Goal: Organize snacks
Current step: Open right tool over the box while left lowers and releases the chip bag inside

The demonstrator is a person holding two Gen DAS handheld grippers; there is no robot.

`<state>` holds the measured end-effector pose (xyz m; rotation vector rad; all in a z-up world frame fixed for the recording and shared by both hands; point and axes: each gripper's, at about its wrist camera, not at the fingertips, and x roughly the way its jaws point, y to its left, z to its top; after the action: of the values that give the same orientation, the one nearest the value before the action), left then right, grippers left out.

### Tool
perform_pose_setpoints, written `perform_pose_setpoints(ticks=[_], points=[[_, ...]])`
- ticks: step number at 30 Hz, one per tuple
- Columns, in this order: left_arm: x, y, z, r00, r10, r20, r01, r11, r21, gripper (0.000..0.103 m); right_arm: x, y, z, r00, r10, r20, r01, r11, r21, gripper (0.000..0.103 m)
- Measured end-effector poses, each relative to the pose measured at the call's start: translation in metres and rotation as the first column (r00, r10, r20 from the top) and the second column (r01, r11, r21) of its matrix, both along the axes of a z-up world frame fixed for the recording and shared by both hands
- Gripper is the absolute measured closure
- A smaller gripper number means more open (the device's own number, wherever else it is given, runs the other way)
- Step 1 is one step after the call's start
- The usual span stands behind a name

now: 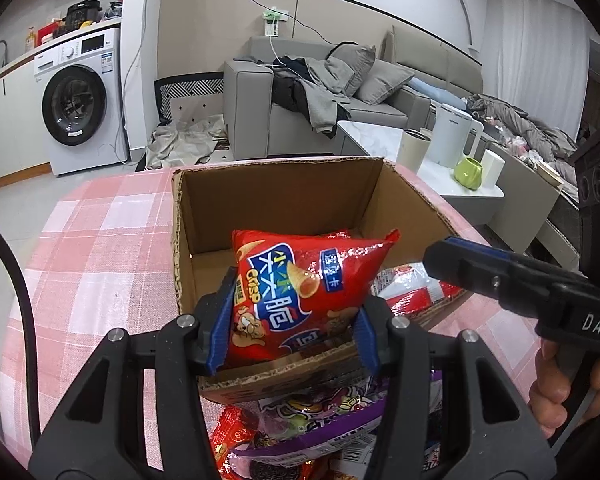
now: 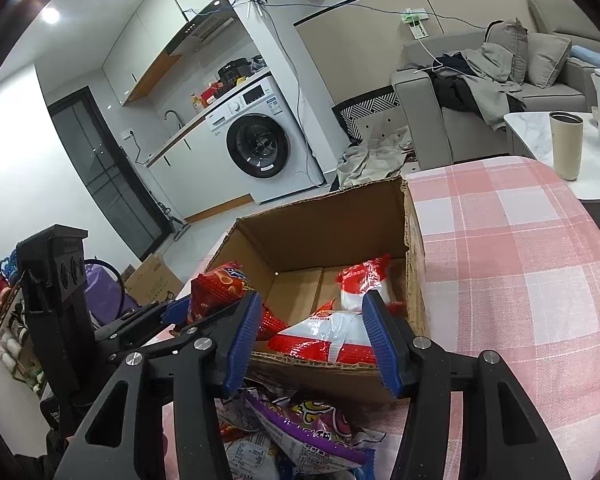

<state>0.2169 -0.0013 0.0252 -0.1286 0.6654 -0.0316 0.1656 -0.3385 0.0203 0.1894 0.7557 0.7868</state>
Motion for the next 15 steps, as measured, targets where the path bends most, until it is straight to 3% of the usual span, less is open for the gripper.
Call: perform_pose_setpoints(ticks=[15], points=[[0.009,0.01,0.001,1.0,-0.027,-0.015,0.027,0.999,0.024,0.054,-0.003,-0.001,-0.006,1.0,0.005,-0.019,-0.004,0.999,0.034,0.049]])
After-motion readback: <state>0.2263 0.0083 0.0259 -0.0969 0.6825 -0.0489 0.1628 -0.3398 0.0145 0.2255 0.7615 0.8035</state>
